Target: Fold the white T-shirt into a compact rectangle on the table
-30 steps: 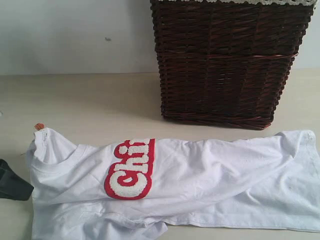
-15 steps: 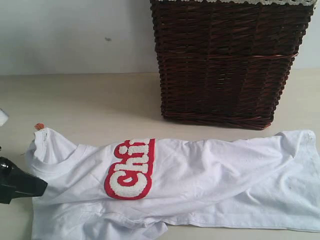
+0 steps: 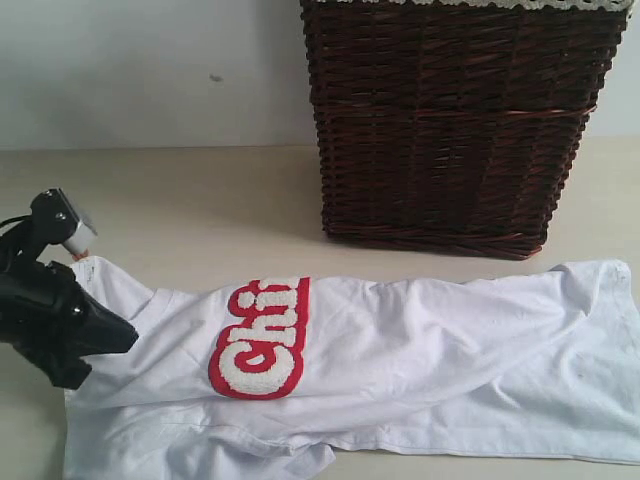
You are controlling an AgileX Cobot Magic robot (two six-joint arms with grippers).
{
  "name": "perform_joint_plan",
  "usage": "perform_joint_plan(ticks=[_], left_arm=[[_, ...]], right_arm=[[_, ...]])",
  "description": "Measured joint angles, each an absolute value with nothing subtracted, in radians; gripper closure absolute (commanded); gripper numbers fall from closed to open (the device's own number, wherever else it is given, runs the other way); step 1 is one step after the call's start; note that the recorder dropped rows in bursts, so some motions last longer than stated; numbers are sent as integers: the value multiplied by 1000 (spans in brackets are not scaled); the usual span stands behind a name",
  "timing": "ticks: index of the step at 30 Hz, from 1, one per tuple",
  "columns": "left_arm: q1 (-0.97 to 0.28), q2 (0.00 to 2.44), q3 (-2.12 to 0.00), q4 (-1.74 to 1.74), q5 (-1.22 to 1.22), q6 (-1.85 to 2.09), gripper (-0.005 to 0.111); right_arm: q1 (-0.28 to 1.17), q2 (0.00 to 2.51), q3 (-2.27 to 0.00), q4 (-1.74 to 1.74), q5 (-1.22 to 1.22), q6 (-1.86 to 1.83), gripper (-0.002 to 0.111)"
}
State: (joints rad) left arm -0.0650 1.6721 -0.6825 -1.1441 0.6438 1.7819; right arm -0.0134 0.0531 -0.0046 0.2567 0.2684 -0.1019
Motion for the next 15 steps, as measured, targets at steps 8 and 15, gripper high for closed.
perform_joint_plan(ticks=[8,15], left_arm=[[-65,1859,-824,-1173,667,1797,97],[-65,1965,-922,-1176,693,1798,97]], right_arm=[[-13,53,-5,257,268,-102,87],[-13,53,-5,257,268,-102,87]])
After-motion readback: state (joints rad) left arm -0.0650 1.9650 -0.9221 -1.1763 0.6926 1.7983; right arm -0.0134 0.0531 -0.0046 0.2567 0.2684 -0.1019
